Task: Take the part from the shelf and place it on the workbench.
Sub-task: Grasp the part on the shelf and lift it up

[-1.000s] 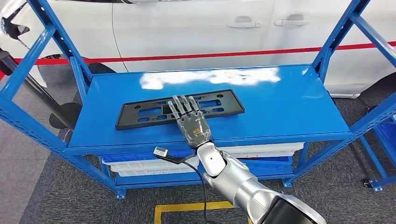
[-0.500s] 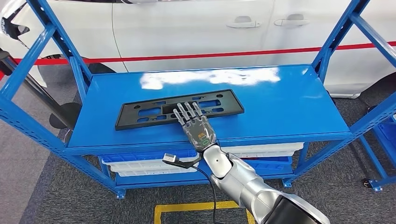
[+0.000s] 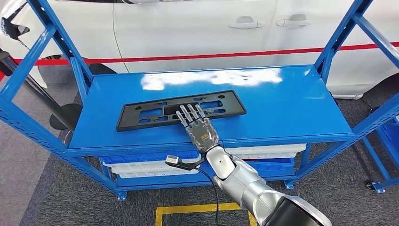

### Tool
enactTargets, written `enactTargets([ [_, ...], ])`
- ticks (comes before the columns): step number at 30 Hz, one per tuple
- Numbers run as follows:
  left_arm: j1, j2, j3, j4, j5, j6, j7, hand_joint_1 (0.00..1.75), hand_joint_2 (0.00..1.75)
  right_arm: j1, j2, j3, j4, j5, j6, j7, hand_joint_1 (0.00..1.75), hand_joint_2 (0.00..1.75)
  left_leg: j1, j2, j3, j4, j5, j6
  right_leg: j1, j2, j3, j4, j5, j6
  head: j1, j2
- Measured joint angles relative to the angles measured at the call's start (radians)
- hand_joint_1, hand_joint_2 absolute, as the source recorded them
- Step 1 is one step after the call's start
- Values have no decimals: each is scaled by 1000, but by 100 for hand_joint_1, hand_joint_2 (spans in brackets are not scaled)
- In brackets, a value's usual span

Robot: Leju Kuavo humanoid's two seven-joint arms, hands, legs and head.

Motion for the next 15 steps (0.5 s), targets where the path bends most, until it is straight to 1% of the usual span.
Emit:
enactTargets([
  [5,0,1,42,0,29,-15,-10,0,175,6,9,-20,3,12,0,-7,0,175,-2,0,0,1,0,0,-1,0,0,-1,1,1,0,0],
  [11,0,1,61,0,26,-13,-15,0,175,12,16,-27,3,14,-2,-8,0,175,-7,0,0,2,0,1,-6,0,0,-1,3,5,0,0],
  [13,0,1,61,0,23,-14,-15,0,175,14,17,-30,3,14,-2,-10,0,175,-9,0,0,3,0,4,-8,0,0,-2,5,8,0,0],
  [15,0,1,61,0,20,-15,-14,0,175,15,19,-33,3,14,-2,-11,0,175,-11,0,-1,2,3,10,-10,0,1,-6,9,14,0,0],
])
